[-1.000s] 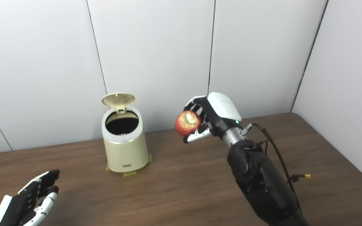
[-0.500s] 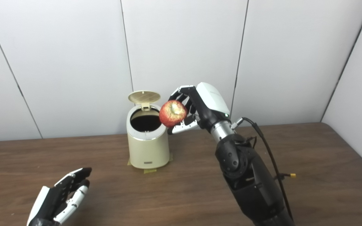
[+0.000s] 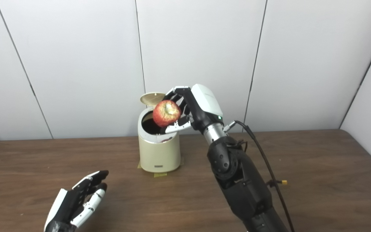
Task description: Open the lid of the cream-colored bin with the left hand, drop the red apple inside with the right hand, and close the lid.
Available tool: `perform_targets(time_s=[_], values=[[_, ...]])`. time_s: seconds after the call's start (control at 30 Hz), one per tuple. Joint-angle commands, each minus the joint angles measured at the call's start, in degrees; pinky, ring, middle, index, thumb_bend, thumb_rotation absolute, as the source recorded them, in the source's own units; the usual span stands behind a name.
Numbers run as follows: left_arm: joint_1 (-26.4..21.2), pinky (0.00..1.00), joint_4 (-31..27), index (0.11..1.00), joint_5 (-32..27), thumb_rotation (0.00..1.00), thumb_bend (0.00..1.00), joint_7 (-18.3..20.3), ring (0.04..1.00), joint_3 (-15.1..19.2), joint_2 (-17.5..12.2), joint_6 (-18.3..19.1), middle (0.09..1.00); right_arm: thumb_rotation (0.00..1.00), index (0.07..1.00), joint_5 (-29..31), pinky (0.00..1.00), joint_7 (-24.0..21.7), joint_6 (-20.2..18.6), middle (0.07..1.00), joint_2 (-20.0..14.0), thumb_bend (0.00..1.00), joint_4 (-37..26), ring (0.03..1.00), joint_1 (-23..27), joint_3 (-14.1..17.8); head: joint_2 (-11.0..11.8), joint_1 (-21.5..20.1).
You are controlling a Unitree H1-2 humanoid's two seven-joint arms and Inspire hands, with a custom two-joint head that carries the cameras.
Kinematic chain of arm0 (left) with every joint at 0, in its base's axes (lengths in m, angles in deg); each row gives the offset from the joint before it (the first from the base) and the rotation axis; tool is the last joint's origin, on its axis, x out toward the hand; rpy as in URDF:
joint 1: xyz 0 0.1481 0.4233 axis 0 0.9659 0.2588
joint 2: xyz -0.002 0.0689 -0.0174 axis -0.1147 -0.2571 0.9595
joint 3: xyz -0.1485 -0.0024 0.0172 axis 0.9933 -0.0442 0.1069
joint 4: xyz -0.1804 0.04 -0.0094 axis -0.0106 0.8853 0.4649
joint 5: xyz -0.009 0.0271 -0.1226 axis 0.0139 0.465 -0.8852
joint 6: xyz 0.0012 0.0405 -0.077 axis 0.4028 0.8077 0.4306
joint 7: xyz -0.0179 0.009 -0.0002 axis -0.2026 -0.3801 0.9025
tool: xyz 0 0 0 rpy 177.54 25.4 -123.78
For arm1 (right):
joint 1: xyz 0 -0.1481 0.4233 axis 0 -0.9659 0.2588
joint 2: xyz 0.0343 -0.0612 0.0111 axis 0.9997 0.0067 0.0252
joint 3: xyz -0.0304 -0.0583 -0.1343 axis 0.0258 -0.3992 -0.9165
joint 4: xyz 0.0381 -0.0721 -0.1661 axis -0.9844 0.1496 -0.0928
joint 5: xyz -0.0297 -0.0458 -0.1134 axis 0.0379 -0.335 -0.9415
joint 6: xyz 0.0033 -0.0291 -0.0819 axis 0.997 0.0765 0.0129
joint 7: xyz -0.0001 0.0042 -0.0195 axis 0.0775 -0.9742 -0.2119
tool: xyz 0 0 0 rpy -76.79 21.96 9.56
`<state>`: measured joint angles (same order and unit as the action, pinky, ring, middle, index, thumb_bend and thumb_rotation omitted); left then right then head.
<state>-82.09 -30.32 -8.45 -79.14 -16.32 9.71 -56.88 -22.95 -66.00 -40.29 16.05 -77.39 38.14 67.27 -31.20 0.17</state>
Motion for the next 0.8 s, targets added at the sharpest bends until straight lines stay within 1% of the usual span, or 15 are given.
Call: perform_targets(time_s=[0.0, 0.1, 0.23, 0.27, 0.43, 0.57, 0.67, 0.77], values=[[-1.5, 0.90, -1.9, 0.830, 0.5, 0.61, 0.40, -0.7, 0.907, -0.2, 0.5, -0.9, 0.876, 0.00, 0.536, 0.1, 0.33, 2.2, 2.3, 0.496, 0.2, 0.51, 0.2, 0.384, 3.9, 0.2, 0.0, 0.0], [-1.6, 0.90, -1.9, 0.826, 0.9, 0.60, 0.40, -0.8, 0.902, -0.5, 0.7, -0.8, 0.873, 0.00, 0.532, -0.1, 0.34, 3.8, 3.0, 0.501, 0.9, 0.51, 3.4, 0.385, 5.3, 0.0, 0.0, 0.3], [-1.6, 0.89, -2.0, 0.821, 0.9, 0.58, 0.41, -1.0, 0.897, -0.7, 1.3, -1.1, 0.873, 0.00, 0.527, 0.1, 0.34, 6.1, 5.1, 0.508, 1.5, 0.51, 7.4, 0.390, 7.0, -0.2, -0.1, 0.7], [-1.6, 0.88, -2.1, 0.820, 1.1, 0.58, 0.41, -1.1, 0.896, -0.8, 1.4, -1.0, 0.872, 0.00, 0.529, 0.3, 0.32, 6.6, 5.5, 0.506, 1.6, 0.50, 8.2, 0.396, 7.3, -0.2, -0.1, 0.8], [-1.7, 0.89, -2.3, 0.823, 1.8, 0.58, 0.40, -1.1, 0.896, -1.0, 2.0, -0.9, 0.872, 0.00, 0.531, 0.5, 0.30, 7.8, 6.5, 0.505, 2.0, 0.49, 11.1, 0.403, 8.1, -0.4, -0.2, 1.2], [-1.6, 0.89, -2.3, 0.822, 1.9, 0.58, 0.42, -1.0, 0.900, -1.0, 2.3, -1.4, 0.876, 0.00, 0.532, 0.5, 0.30, 9.3, 8.1, 0.504, 1.8, 0.49, 14.0, 0.402, 8.8, -0.7, -0.2, 1.5], [-1.7, 0.89, -2.3, 0.824, 1.9, 0.59, 0.42, -1.1, 0.904, -1.0, 2.4, -1.5, 0.879, 0.00, 0.517, 0.9, 0.31, 10.0, 9.4, 0.506, 1.6, 0.50, 15.3, 0.408, 9.0, -0.6, -0.3, 1.6], [-1.8, 0.89, -2.0, 0.823, 2.0, 0.59, 0.42, -1.1, 0.901, -1.0, 2.4, -2.0, 0.876, 0.00, 0.524, 0.5, 0.35, 10.1, 9.5, 0.497, 1.2, 0.50, 15.4, 0.414, 8.8, -0.9, -0.2, 1.7]])
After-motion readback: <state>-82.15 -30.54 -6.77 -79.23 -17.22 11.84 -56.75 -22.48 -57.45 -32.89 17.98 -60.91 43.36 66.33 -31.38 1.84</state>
